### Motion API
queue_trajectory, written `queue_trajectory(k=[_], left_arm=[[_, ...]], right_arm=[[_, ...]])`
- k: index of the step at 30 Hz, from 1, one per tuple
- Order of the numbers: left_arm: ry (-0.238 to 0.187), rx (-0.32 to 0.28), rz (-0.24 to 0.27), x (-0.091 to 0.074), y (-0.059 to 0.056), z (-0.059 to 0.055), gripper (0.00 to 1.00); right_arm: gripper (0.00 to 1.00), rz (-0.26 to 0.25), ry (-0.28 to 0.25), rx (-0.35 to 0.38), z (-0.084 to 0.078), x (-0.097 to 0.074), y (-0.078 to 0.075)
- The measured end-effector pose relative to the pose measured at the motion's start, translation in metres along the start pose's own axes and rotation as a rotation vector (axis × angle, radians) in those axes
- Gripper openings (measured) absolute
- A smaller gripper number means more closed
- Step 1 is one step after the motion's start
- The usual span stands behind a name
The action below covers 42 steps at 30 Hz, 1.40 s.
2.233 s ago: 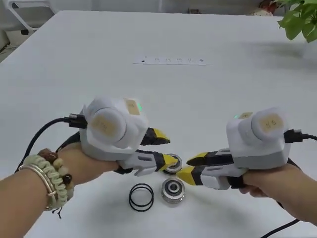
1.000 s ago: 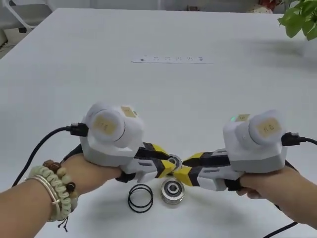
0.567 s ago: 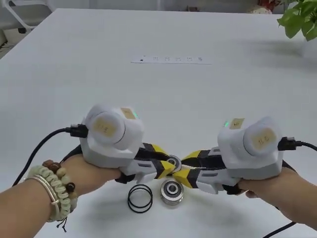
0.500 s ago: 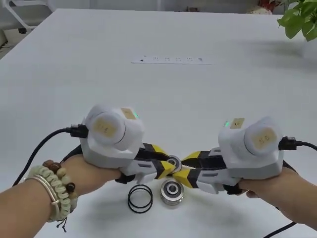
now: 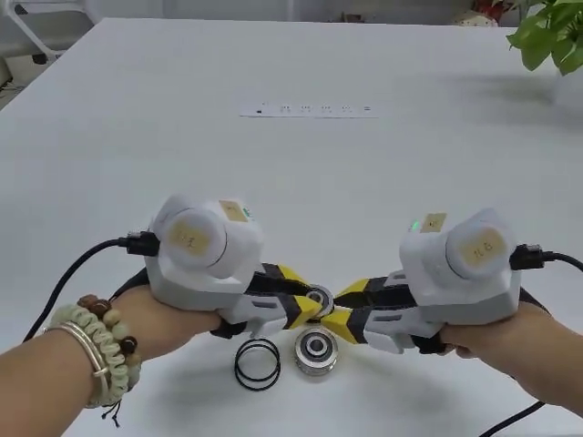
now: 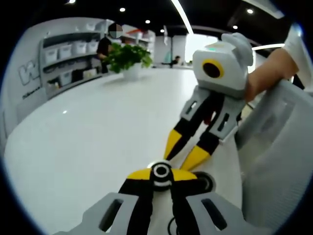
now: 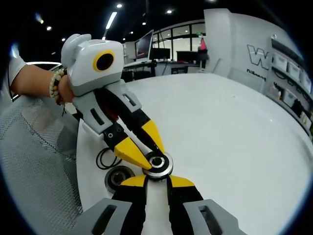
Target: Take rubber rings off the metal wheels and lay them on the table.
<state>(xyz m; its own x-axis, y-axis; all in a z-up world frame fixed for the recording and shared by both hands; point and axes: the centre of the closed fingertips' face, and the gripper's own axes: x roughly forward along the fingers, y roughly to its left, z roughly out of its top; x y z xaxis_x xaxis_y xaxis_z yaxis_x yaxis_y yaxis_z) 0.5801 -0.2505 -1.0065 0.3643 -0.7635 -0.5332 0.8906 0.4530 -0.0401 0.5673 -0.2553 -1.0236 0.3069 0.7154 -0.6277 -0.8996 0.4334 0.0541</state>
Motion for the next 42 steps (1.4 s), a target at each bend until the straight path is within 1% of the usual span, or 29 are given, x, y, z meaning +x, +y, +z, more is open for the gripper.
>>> queue_trajectory(k=[13, 23, 33, 36, 37, 38, 39, 40, 42], left_arm=[[0.001, -0.001, 0.0, 0.0001, -0.0001, -0.0004, 0.14], [0.001, 0.0, 0.001, 0.0002, 0.0001, -0.0006, 0.14], [0.001, 0.0, 0.001, 0.0005, 0.0004, -0.0007, 0.14], [0.002, 0.002, 0.001, 0.0004, 0.0007, -0.0009, 0.14], [0.003, 0.002, 0.001, 0.0003, 0.0008, -0.0011, 0.14], [0.004, 0.005, -0.001, 0.0, 0.0006, -0.0013, 0.14], [0.004, 0.003, -0.003, 0.0002, 0.0003, -0.0014, 0.14], [0.004, 0.004, -0.002, 0.0003, 0.0005, -0.0014, 0.14], [0.006, 0.005, -0.001, 0.0003, 0.0004, -0.0015, 0.14]], right_arm=[[0.1, 0.002, 0.01, -0.01, -0.0015, -0.001, 0.0002], [0.07, 0.005, 0.018, 0.002, -0.0027, -0.0018, 0.0004], [0.04, 0.01, 0.021, 0.041, -0.0035, -0.0024, 0.0005], [0.03, 0.012, 0.02, 0.059, -0.0036, -0.0028, 0.0003], [0.01, 0.012, 0.018, 0.076, -0.0035, -0.0034, -0.0003], [0.0, -0.02, 0.024, 0.087, -0.0049, -0.0043, -0.0059], [0.0, 0.002, 0.014, 0.115, -0.0037, -0.0033, -0.0034], [0.0, 0.004, 0.017, 0.129, -0.0044, -0.0034, -0.0031], [0.0, 0.001, 0.019, 0.116, -0.0043, -0.0032, -0.0028]])
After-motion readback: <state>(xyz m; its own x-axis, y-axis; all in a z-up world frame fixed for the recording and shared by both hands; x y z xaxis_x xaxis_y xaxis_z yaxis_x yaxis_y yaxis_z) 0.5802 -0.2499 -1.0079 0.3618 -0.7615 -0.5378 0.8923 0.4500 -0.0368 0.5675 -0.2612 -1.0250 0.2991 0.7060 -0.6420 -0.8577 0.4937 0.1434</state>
